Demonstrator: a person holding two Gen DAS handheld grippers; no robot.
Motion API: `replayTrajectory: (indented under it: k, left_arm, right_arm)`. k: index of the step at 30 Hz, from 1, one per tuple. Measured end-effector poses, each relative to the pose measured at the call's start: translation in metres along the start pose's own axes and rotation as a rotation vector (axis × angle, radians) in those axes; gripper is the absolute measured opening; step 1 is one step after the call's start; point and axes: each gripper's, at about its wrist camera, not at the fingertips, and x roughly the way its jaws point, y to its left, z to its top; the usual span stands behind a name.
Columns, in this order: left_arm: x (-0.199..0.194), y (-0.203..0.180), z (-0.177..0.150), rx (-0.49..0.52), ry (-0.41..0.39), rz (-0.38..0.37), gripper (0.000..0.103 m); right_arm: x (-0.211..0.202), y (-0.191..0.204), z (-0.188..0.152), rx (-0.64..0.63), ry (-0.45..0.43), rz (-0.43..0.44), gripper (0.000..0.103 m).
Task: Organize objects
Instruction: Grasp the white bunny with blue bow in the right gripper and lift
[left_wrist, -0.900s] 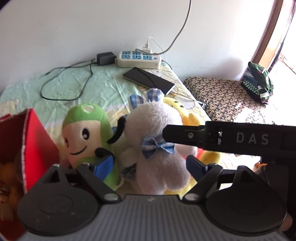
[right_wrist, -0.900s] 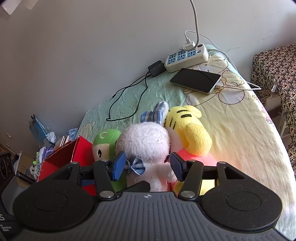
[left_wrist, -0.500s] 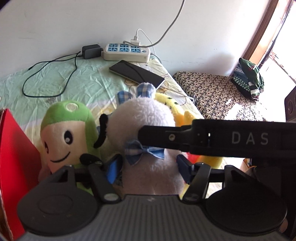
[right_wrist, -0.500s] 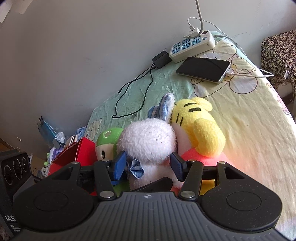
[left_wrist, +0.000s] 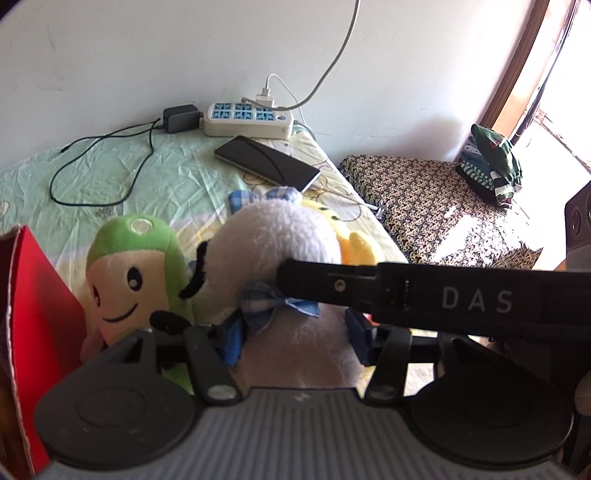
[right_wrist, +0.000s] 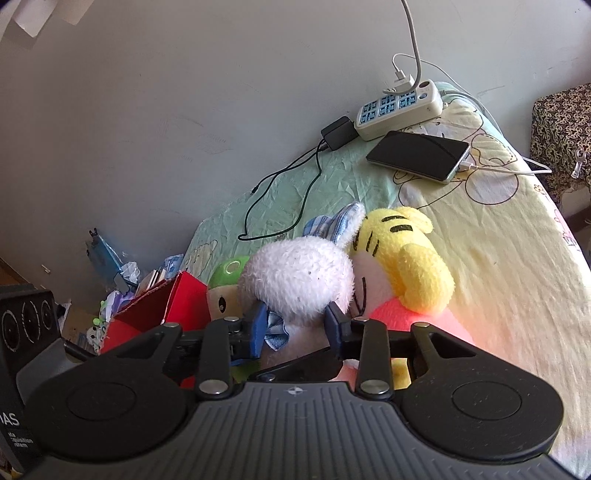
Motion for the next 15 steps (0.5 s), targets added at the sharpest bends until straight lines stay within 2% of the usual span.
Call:
replayTrajectory:
  k: [8, 15]
  left_arm:
    - [-0.038, -0.017, -0.004, 0.009, -0.078, 0.021, 0.054]
    - [-0.08, -0.02, -0.013, -0.011, -0.165, 0.091, 0.054]
  right_arm:
    - [-0.028, 0.016, -0.005, -0.053, -0.058, 0.042, 0.036]
    - [-0.04, 0.041, -0.008, -0.128, -0.1, 0.123, 0.036]
